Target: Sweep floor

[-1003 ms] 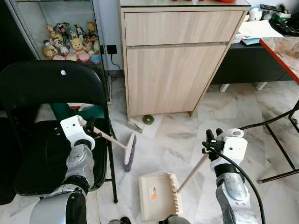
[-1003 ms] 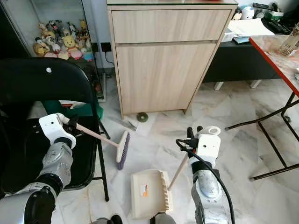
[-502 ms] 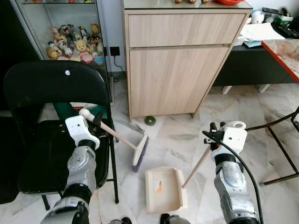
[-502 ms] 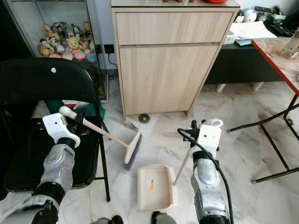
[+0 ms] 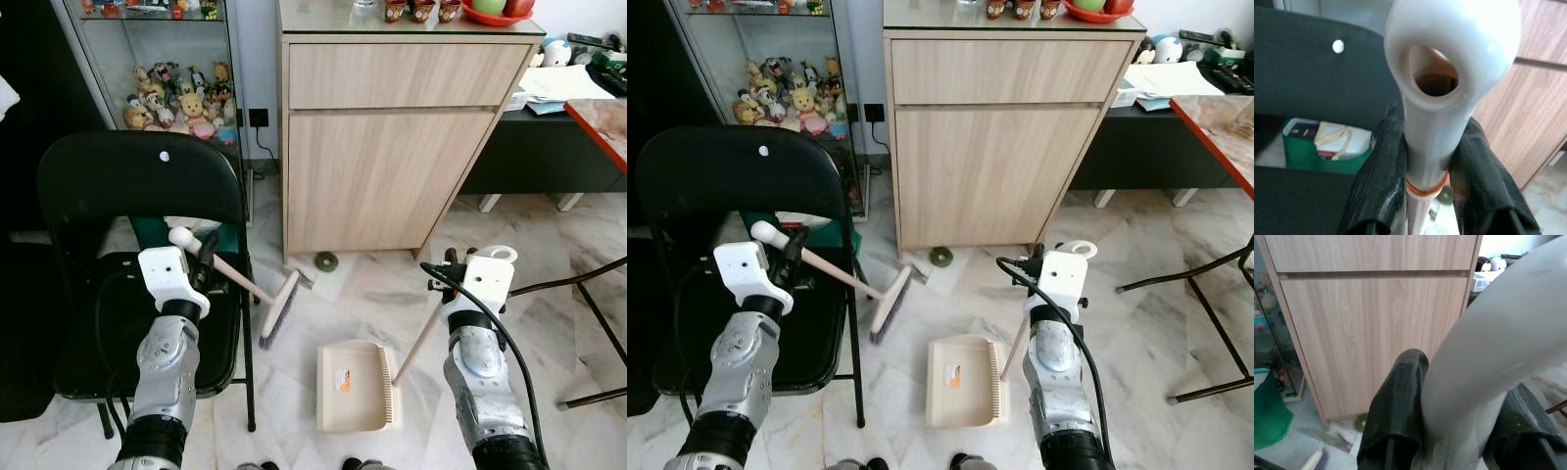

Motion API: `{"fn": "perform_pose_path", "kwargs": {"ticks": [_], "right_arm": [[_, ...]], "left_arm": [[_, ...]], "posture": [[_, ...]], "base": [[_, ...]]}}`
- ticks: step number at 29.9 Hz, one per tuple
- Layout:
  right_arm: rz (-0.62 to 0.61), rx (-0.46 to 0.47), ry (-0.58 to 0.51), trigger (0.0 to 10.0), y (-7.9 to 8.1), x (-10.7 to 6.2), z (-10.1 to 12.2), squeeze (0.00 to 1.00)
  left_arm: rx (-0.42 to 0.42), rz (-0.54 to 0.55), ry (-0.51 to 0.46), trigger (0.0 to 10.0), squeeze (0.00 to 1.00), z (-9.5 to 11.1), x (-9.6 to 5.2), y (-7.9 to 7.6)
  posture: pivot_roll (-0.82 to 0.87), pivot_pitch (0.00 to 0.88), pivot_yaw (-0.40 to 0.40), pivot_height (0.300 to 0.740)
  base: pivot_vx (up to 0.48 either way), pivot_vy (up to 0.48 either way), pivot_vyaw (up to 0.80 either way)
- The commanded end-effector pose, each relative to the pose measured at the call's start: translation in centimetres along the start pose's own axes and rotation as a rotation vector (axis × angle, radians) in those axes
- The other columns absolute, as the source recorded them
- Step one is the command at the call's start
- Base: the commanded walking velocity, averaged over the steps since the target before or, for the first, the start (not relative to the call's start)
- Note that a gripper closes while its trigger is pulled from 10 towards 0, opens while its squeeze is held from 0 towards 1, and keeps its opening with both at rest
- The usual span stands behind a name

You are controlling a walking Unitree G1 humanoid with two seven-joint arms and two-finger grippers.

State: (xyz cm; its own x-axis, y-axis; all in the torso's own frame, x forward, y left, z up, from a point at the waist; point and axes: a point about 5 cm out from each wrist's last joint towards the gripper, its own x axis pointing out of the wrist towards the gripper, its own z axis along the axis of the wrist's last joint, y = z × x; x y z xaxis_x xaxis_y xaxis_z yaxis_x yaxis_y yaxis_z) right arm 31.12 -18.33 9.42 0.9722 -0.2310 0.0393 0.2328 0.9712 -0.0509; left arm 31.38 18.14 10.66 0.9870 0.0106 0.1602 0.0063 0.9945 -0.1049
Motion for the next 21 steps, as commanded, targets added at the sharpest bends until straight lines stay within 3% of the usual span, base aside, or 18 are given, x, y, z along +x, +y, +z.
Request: {"fn": "perform_pose_path", "kwargs": {"ticks": [1,9,21], "right_arm": [[-0.027,0.012,-0.043,10.0,-0.46,0.54,0.82,0.0],[-0.019,0.026,-0.053,10.0,-0.03,0.8,0.98,0.0],[-0.016,0.03,-0.044,10.0,0.21,0.75,0.57,0.0]], "left_arm": [[0.001,-0.007,-0.037,10.0,0.0,1.05,0.15,-0.35],[0.001,-0.013,0.025,10.0,0.0,0.15,-0.46,-0.68],[0.002,-0.011,0.041,10.0,0.0,0.46,-0.58,-0.61]], "posture": [[-0.07,0.065,-0.034,0.74],[-0.07,0.076,-0.037,0.74],[-0.06,0.09,-0.036,0.74]], "base": [[0.0,0.0,0.0],[0.0,0.0,0.0],[0.0,0.0,0.0]]}}
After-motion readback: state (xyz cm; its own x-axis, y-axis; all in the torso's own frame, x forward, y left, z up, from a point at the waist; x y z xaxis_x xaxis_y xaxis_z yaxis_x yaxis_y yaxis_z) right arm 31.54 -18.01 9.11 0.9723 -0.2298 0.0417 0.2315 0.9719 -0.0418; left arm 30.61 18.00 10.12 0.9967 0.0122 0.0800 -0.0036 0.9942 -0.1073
